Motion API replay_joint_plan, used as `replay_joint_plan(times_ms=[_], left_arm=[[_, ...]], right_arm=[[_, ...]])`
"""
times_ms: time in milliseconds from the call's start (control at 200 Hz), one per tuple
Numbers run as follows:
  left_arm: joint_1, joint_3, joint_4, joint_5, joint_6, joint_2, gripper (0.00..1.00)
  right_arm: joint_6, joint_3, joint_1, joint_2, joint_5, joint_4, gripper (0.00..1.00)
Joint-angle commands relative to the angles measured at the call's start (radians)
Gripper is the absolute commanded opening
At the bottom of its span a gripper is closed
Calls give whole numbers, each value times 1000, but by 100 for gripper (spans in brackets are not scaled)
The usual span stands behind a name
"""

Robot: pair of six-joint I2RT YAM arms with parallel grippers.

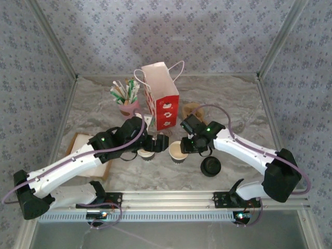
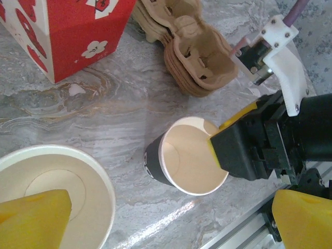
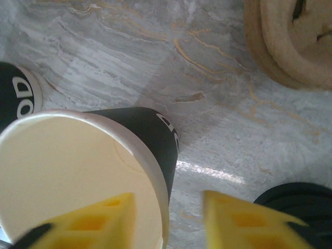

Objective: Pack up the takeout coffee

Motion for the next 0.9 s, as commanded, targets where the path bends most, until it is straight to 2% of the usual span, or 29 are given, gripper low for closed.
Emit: replay_joint_plan(times_ms=[0, 75, 125, 205, 330, 415, 620, 739, 804, 894], left_arm=[[-8, 26, 14, 22, 37, 1, 99], [-8, 41, 10, 27, 49, 2, 99], [-9, 53, 9, 34, 55, 5, 100], [-11, 70, 11, 48, 66, 12, 99], [-18, 101, 10, 67, 86, 41, 99], [-33, 133, 9, 84, 102, 73, 99], [-102, 202, 4, 76, 127, 164, 100], [-156, 215, 4, 48, 138, 225, 99], [-176, 215, 15, 49, 145, 250, 99], [-196, 205, 41, 48, 149, 269, 99]], right_arm=[[10, 26, 2, -39, 27, -70, 58], [9, 52, -3, -74, 27, -118, 71], [6, 69, -8, -104, 37, -150, 85], [7, 72, -9, -157, 57, -180, 100], [56, 78, -35, -235, 180, -277, 100], [75, 70, -88, -274, 206, -320, 100], [45, -65, -176, -392, 147, -263, 100], [31, -148, -241, -439, 42, -233, 100], [35, -173, -248, -449, 39, -235, 99], [61, -181, -241, -437, 104, -254, 98]])
